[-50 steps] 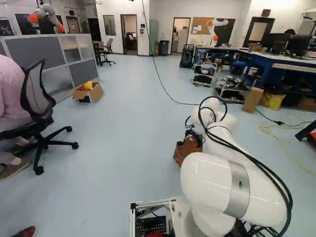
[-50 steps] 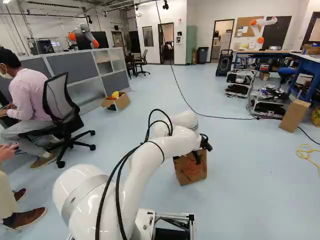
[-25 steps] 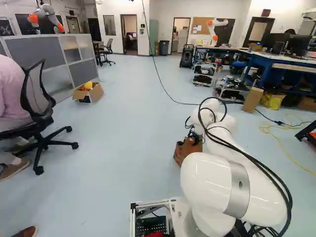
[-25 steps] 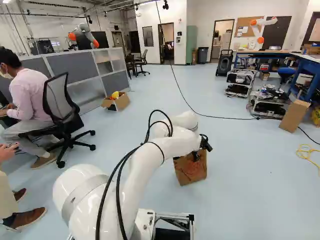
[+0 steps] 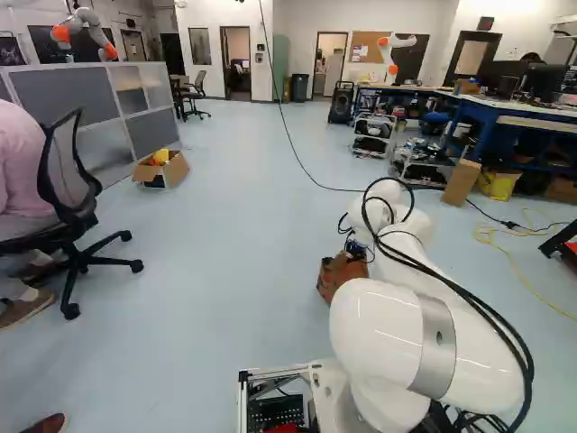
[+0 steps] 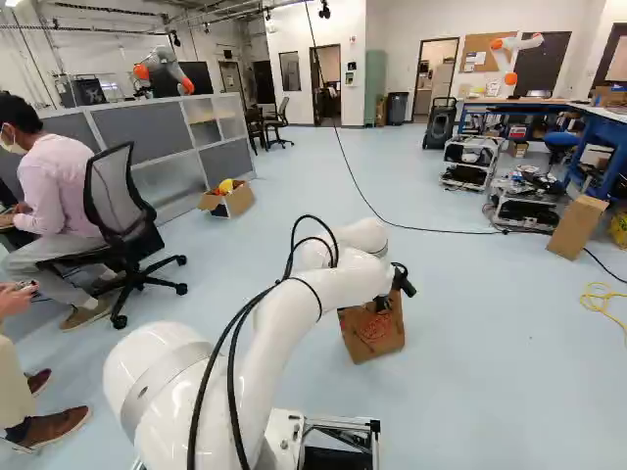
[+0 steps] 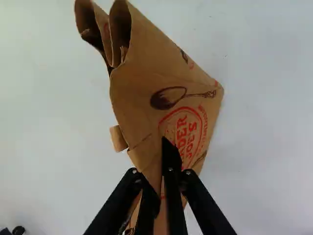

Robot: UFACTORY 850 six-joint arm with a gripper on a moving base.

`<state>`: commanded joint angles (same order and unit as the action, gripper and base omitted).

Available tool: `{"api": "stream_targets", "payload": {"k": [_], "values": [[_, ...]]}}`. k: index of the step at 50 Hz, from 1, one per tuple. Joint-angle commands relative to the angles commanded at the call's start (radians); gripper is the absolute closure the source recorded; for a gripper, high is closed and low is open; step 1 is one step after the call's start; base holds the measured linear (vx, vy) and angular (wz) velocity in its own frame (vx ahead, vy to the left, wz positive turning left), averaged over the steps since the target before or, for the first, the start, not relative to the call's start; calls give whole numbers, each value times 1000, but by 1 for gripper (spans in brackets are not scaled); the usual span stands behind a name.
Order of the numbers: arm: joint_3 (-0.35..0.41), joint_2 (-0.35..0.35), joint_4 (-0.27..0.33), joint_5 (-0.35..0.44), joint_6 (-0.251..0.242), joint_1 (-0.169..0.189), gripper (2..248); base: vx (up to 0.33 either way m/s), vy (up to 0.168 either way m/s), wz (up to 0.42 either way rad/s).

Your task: Pick up the grocery bag from the ground

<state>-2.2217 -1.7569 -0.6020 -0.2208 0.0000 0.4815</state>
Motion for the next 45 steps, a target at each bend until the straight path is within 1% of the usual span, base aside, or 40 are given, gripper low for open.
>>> {"api": "stream_targets", "payload": {"k": [11, 17, 30, 45], "values": [[0, 0, 0, 2, 0, 0, 228, 0, 0, 0], [10, 5, 0, 24, 0, 2, 228, 0, 0, 0], [63, 32, -17, 94, 0, 12, 228, 0, 0, 0], [129, 64, -22, 133, 0, 22, 228, 0, 0, 0]]}}
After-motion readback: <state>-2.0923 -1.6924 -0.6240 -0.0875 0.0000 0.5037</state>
